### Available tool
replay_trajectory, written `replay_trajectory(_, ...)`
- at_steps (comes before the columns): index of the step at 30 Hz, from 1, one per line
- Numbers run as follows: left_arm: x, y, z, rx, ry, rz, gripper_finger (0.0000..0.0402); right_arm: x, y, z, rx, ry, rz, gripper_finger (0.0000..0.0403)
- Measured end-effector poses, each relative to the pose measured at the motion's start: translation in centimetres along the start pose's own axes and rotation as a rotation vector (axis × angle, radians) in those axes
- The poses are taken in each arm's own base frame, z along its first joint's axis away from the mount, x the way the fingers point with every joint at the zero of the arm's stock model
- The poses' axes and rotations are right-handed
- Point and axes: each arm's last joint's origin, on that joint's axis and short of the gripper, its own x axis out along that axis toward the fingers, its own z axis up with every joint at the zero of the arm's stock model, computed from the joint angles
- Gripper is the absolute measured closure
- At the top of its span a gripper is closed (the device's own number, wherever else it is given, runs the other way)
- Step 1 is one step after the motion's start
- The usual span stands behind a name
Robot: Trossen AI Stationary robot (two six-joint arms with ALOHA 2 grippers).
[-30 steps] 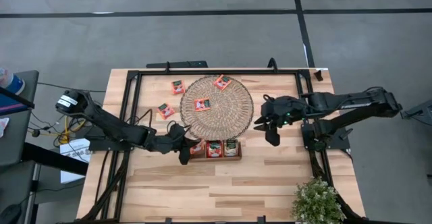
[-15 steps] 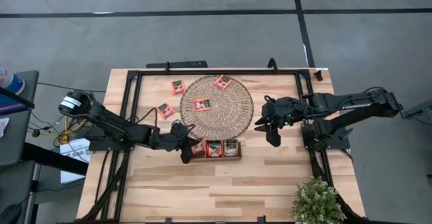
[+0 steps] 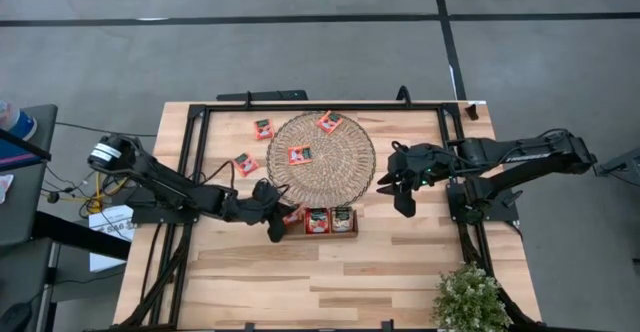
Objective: Pick & Place Tea
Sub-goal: Put the orange tea bag into the left section of the wooden organizer
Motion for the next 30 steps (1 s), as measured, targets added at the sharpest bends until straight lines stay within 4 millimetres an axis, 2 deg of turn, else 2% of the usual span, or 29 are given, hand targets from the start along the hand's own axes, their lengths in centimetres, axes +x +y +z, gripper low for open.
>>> replay_trajectory(6,0.29,0.17,-0.23,-0.051,-0.016,0.041,0.0401,-0.01,-0.02,0.09,0.0,-0.011,-0.013,0.0305)
replay_trajectory(25,0.29,-0.01,-0.09,0.058,-0.02,0.016,0.0401,0.01,-0.02,0.1,0.0,-0.011,-0.015,0.0305)
replay_trajectory(30,0.29,-0.01,-0.09,0.059,-0.02,0.016,0.0377,0.01,-0.02,0.09,0.0,-0.011,-0.015,0.0305)
